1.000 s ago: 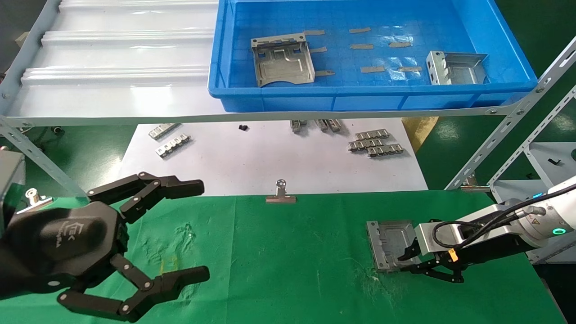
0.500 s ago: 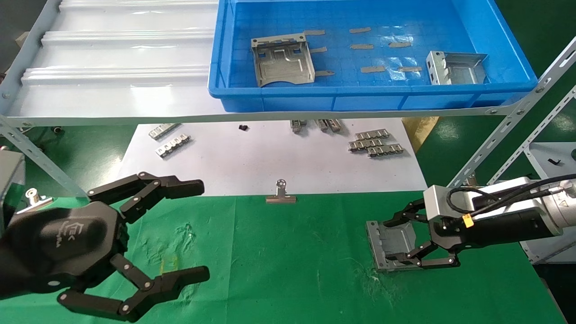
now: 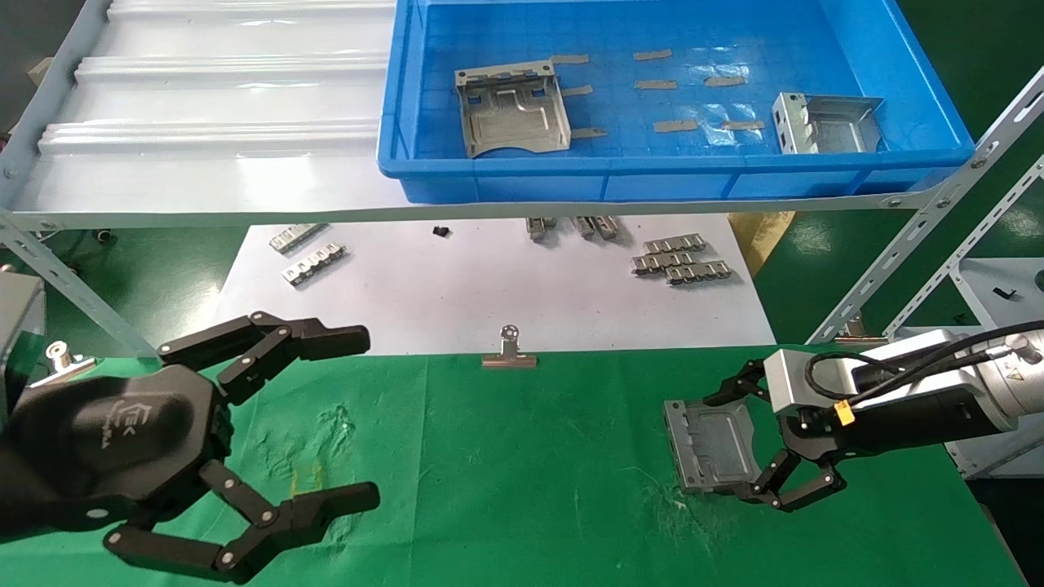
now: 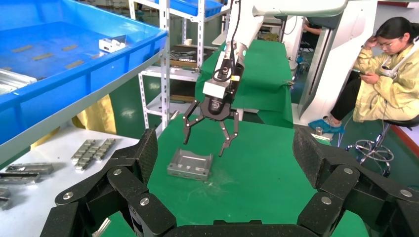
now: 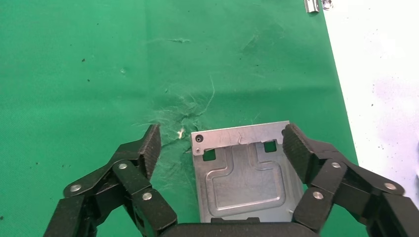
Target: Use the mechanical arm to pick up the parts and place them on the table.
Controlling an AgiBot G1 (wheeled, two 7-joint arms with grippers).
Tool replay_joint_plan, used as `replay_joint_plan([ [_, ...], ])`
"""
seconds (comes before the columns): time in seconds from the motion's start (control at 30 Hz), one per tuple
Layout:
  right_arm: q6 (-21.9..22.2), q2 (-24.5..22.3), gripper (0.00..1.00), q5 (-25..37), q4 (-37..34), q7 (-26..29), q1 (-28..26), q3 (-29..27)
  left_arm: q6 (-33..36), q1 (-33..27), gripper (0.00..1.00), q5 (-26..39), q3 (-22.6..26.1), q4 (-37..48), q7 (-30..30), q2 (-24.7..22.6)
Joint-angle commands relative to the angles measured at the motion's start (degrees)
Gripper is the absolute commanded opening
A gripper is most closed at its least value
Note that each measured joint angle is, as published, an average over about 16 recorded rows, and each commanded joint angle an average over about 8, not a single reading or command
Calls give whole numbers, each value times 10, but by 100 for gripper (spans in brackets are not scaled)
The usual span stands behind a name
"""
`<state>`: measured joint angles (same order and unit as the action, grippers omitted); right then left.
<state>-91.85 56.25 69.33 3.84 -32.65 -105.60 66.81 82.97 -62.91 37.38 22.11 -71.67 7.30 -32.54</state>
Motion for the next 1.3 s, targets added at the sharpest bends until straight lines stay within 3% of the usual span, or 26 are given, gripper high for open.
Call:
replay_joint_plan([
  [0.03, 1, 1, 100, 2, 0, -1, 0, 1, 0, 0, 100, 0, 0, 0, 0, 0],
  [1.3, 4, 3, 100, 8, 2, -5, -2, 5, 0, 0, 100, 0, 0, 0, 0, 0],
])
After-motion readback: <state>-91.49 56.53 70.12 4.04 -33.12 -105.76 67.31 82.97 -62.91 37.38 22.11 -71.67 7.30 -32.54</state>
